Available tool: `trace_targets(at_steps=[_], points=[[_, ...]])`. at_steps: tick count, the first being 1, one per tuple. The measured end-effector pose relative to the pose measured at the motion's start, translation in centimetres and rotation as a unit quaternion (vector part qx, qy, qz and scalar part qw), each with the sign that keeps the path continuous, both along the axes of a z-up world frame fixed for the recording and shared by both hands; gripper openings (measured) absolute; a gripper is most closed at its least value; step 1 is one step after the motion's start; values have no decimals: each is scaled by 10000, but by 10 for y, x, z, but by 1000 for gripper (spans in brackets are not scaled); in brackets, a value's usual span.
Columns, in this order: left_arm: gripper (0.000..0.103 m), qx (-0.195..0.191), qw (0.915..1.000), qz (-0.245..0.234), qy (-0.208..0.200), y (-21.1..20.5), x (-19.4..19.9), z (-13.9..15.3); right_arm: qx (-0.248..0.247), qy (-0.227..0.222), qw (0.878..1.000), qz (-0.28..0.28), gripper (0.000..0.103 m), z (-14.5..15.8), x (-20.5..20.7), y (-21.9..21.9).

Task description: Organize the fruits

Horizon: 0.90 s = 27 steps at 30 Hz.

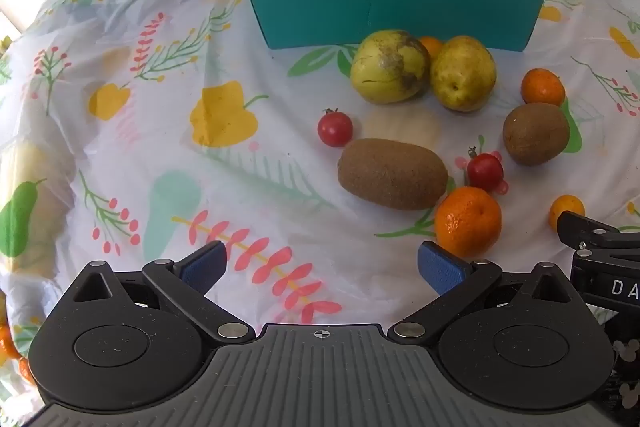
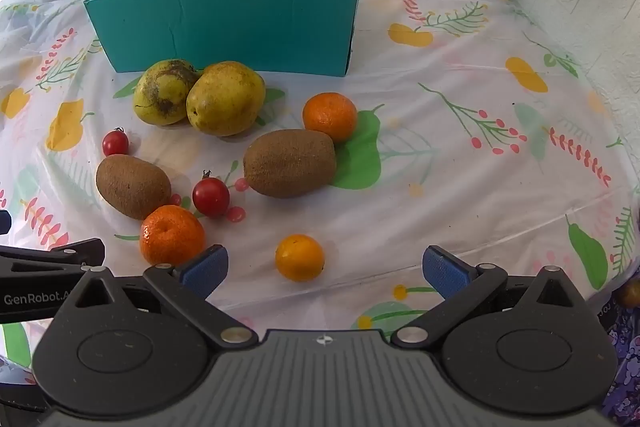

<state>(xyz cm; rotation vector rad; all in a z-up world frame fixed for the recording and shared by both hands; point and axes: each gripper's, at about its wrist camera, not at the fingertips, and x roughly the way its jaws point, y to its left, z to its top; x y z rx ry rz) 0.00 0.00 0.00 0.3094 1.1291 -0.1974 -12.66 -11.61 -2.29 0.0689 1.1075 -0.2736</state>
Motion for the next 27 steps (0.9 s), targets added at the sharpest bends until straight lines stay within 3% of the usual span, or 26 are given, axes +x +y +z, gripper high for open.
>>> trace_targets(at_steps=[27], points=[[103,46,9999,26,117,-1,-7,-5,-36,18,10000,9,103,0,-1,2]])
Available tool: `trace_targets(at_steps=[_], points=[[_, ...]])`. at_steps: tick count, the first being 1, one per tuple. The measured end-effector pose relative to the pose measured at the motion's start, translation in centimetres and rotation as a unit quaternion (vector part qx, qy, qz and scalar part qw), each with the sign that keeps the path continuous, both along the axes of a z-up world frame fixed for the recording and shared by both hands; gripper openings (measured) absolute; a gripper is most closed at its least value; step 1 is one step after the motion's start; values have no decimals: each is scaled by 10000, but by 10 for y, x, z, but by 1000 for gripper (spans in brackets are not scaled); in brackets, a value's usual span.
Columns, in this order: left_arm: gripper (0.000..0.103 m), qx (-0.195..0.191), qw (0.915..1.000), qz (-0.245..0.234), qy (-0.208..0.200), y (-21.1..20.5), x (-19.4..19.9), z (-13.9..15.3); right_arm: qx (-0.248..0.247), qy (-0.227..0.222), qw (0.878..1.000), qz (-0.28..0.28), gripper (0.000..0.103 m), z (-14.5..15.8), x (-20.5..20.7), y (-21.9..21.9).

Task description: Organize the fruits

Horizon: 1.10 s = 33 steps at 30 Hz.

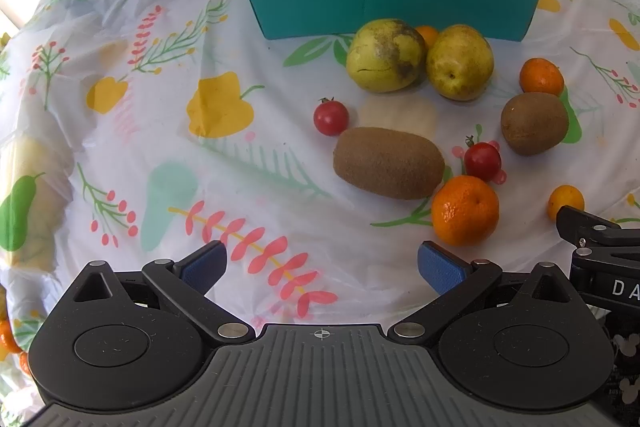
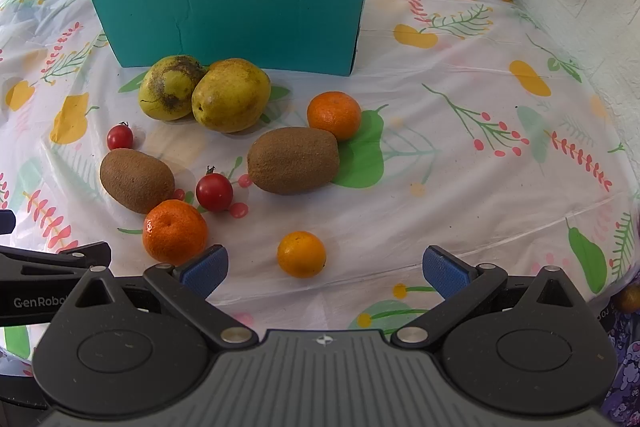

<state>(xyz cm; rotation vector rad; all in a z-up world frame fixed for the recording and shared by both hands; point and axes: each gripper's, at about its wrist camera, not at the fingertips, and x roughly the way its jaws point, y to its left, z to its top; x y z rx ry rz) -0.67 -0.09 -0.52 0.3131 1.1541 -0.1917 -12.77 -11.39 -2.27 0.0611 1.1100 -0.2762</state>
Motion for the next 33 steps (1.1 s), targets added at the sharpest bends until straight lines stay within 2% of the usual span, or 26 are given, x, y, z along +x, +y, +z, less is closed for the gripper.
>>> trace_targets(at_steps=[33], points=[[103,3,10000,14,65,1,6,-3,30,54,10000,-5,103,-3,4,-2]])
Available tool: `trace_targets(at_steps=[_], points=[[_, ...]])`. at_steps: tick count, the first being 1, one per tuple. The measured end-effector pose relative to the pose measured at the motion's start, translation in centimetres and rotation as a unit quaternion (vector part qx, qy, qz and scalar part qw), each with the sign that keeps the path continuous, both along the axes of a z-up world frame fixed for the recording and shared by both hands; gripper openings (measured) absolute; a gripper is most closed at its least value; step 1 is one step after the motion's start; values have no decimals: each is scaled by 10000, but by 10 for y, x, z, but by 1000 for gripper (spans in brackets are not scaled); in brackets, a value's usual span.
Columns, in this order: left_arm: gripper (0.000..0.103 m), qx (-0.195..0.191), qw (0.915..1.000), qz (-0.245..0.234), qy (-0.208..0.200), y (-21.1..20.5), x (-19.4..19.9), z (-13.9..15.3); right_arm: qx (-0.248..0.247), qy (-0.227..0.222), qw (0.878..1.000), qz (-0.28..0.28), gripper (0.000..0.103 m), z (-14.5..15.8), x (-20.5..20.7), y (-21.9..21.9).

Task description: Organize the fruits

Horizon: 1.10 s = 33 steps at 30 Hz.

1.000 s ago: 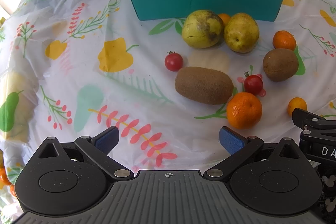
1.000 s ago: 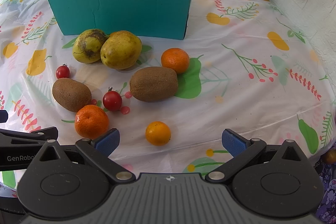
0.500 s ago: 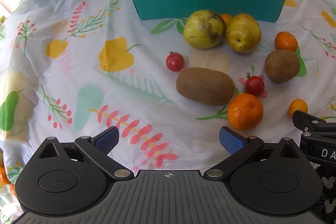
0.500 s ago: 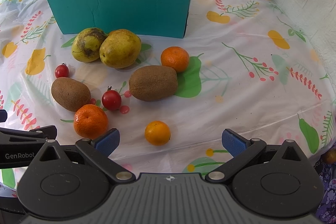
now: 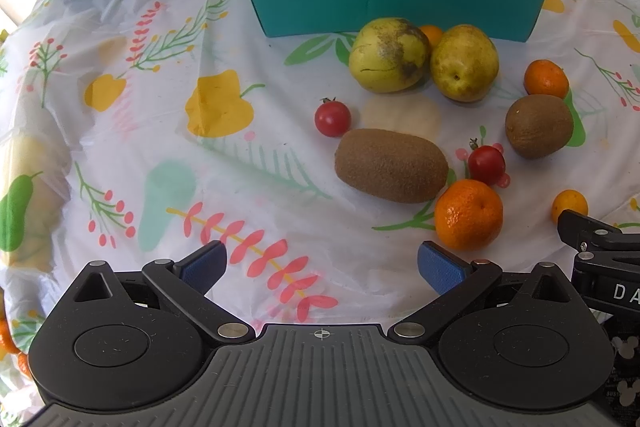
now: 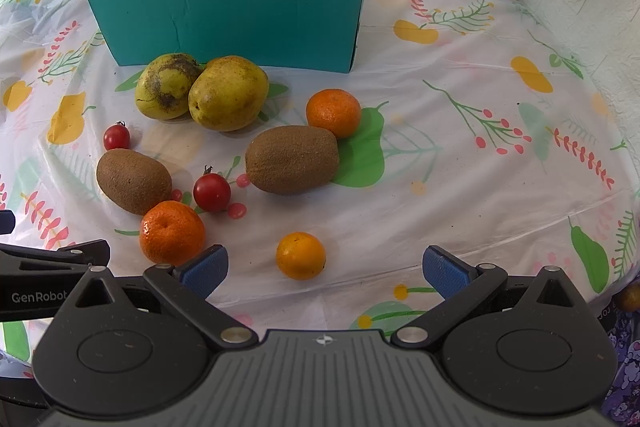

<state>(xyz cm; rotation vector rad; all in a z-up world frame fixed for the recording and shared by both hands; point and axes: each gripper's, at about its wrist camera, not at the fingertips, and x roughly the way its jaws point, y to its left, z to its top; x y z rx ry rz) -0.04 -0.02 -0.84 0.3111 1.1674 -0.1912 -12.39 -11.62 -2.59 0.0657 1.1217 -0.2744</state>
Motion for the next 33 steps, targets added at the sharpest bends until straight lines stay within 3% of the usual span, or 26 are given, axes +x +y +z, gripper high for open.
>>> trace_targets(at_steps=[33], points=[[103,-55,10000,6,40,-2,3,-3,28,79,9999,-86,103,-2,2,-2]])
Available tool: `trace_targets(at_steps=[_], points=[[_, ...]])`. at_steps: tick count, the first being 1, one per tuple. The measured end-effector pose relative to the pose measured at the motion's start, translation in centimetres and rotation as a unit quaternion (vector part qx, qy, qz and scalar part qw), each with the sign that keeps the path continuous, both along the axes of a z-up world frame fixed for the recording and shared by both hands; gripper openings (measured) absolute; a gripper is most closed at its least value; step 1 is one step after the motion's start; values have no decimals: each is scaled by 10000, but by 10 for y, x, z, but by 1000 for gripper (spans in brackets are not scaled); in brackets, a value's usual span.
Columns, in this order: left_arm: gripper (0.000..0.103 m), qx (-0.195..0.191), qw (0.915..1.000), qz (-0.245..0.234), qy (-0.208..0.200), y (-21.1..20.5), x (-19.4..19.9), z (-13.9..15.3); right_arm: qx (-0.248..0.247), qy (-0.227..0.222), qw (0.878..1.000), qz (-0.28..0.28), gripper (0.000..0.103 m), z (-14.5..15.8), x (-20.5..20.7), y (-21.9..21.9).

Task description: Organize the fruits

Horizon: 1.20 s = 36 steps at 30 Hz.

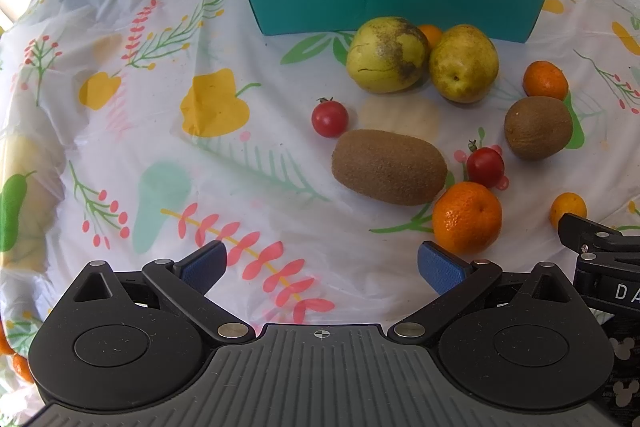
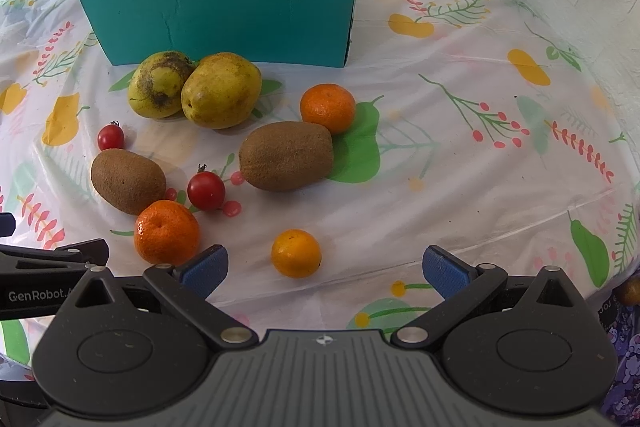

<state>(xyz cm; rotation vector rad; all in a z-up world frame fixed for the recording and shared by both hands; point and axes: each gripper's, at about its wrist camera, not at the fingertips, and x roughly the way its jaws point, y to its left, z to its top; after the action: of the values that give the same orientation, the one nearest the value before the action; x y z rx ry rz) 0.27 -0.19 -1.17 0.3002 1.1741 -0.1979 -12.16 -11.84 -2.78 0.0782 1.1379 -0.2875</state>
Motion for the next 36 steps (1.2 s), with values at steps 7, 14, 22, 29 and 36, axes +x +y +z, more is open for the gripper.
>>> trace_targets(at_steps=[7,14,22,29,36], points=[[103,-6,10000,-2,11,0,0,0,-4,2,10000,6,103,0,-1,0],[103,-2,10000,-4,13,0,0,0,-18,-5,10000,-1,103,0,-2,0],[103,-8,10000,-2,14,0,-1,0,-43,-2,10000,4,103,1,-4,-1],[103,-9,10000,-6,9,0,-2,0,-44,-10,10000,-2,103,2,-4,-2],[103,-116,9999,37,10,2,-5,1,-141,-101,9998,82,103,4,-6,-2]])
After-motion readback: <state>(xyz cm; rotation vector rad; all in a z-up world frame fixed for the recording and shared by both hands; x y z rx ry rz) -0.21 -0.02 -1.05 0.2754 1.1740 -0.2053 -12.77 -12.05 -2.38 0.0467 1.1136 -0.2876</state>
